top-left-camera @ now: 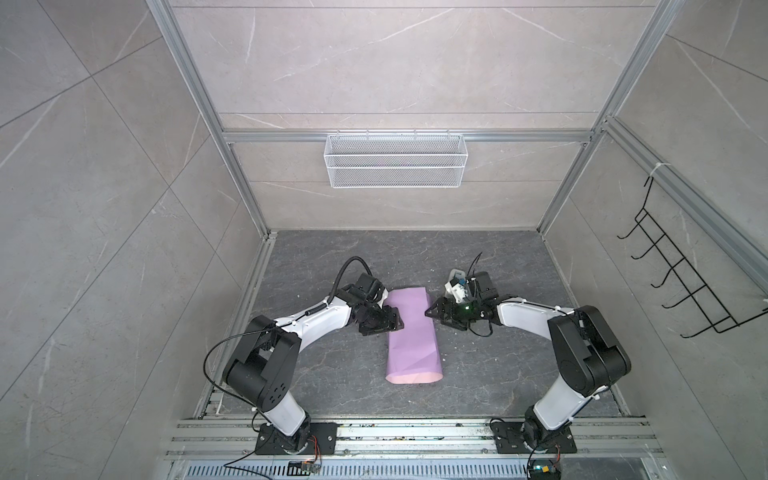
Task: Wrap the gift box in paper
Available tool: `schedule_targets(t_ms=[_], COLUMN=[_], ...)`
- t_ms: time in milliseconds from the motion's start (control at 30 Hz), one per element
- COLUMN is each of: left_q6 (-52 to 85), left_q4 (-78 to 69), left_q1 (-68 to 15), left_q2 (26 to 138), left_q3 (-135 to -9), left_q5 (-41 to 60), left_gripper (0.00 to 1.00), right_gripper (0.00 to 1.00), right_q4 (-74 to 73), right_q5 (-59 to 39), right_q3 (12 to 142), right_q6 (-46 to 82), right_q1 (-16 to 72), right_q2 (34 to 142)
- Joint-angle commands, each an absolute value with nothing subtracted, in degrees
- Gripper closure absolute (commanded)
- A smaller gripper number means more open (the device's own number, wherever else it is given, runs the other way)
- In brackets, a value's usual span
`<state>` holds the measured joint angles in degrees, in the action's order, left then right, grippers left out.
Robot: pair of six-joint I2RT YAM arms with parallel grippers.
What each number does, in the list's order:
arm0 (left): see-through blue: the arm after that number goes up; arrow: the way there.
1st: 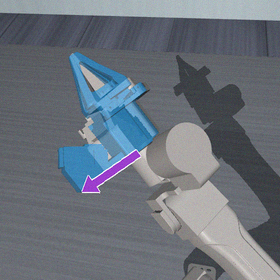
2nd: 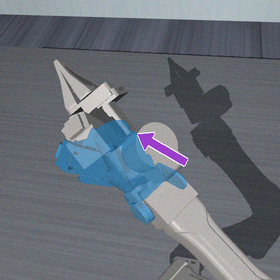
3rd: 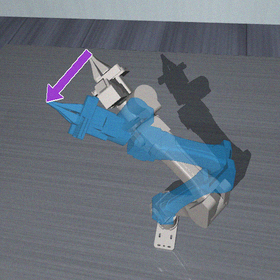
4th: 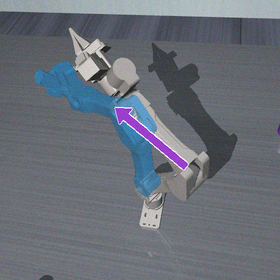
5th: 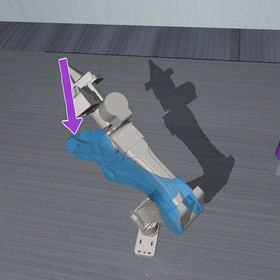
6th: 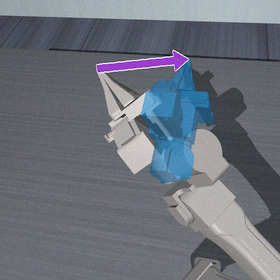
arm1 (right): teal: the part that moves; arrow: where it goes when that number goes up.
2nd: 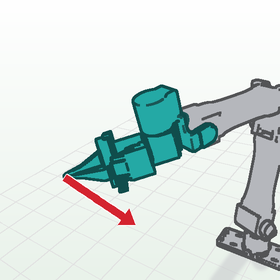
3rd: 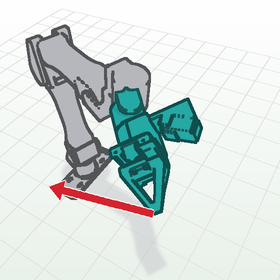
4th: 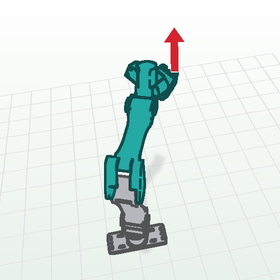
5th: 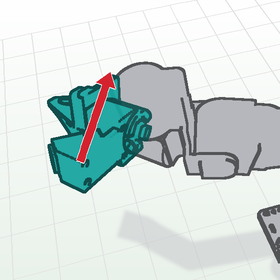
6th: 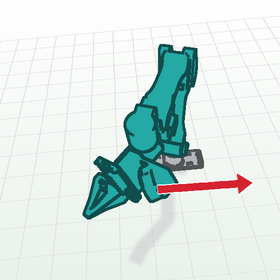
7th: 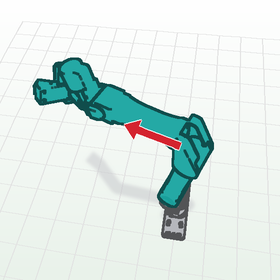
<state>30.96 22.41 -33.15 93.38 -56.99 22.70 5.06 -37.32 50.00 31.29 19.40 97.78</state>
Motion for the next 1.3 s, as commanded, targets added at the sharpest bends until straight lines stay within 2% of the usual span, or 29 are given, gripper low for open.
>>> schedule_targets(t_ms=[0,267,500,833,1267], left_q6=[30.23,29.75,29.38,29.00,28.65], left_q4=[22.35,22.56,22.93,23.11,23.57], left_q1=[-33.22,-33.30,-33.31,-33.28,-33.31], left_q2=[95.68,96.09,96.12,96.15,96.53], left_q3=[-55.64,-54.75,-54.50,-54.42,-55.18], left_q5=[22.59,21.38,21.04,20.47,20.14], left_gripper=[0.23,0.23,0.23,0.23,0.23], right_gripper=[0.14,0.13,0.14,0.22,0.29], right_q4=[11.76,15.14,19.20,26.83,30.00], right_q5=[-32.74,-32.48,-26.96,-13.52,-8.03], right_q3=[49.50,51.24,52.29,58.98,61.26], right_q6=[29.71,28.93,27.18,24.62,23.93], right_q1=[20.01,20.64,24.86,34.11,37.44], right_q2=[98.36,91.99,89.08,91.18,93.55])
